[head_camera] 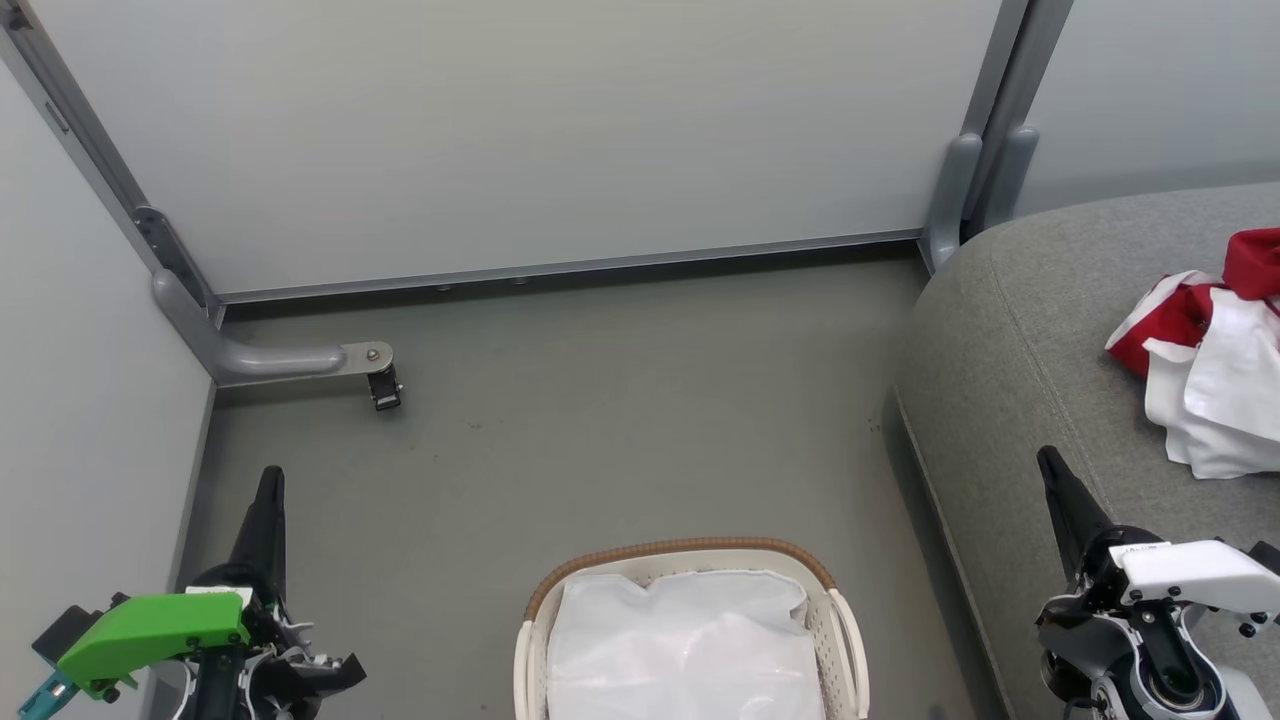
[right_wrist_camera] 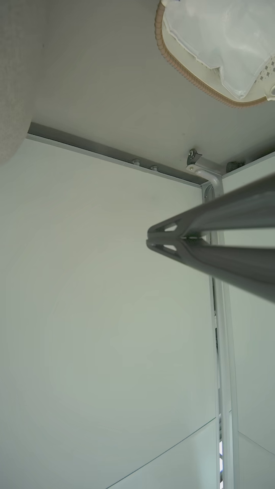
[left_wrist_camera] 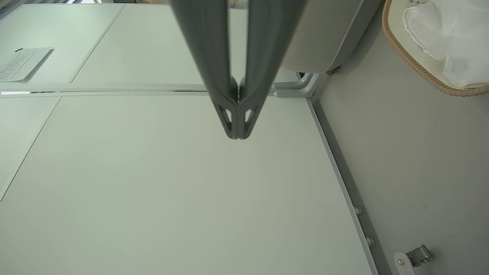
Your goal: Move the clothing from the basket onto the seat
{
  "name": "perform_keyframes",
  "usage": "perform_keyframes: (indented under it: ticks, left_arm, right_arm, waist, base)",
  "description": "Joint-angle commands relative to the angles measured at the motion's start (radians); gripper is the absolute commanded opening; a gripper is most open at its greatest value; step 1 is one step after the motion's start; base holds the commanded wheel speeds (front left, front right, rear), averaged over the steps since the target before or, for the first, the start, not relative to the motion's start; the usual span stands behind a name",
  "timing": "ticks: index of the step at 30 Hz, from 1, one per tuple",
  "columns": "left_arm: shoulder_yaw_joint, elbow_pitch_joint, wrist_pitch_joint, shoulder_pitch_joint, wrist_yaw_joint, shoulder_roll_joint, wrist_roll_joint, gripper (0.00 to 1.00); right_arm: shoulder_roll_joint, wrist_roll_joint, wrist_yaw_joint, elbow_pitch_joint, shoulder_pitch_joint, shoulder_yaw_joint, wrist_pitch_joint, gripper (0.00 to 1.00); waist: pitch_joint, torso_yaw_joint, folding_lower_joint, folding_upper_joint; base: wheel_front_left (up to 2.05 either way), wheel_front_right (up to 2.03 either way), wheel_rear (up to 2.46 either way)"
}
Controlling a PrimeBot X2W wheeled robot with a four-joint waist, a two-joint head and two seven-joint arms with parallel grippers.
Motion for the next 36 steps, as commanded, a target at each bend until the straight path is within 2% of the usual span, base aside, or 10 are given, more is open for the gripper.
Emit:
perform_keyframes:
  ticks: [1, 36]
  left_arm:
    - [0.005, -0.007, 0.004, -0.016, -0.006, 0.006, -0.023, 0.0]
    - [0.004, -0.007, 0.006, -0.015, -0.007, 0.007, -0.024, 0.0]
  right_arm:
    - [-0.002, 0.018, 0.0, -0.006, 0.011, -0.004, 0.008, 0.0]
    - [-0.002, 0.021, 0.0, -0.006, 0.011, -0.004, 0.008, 0.0]
  waist:
    - [0.0, 0.0, 0.0, 0.008]
    - [-0.001, 0.0, 0.0, 0.008]
  base:
    - [0.0, 0.0, 0.0]
    - [0.0, 0.0, 0.0]
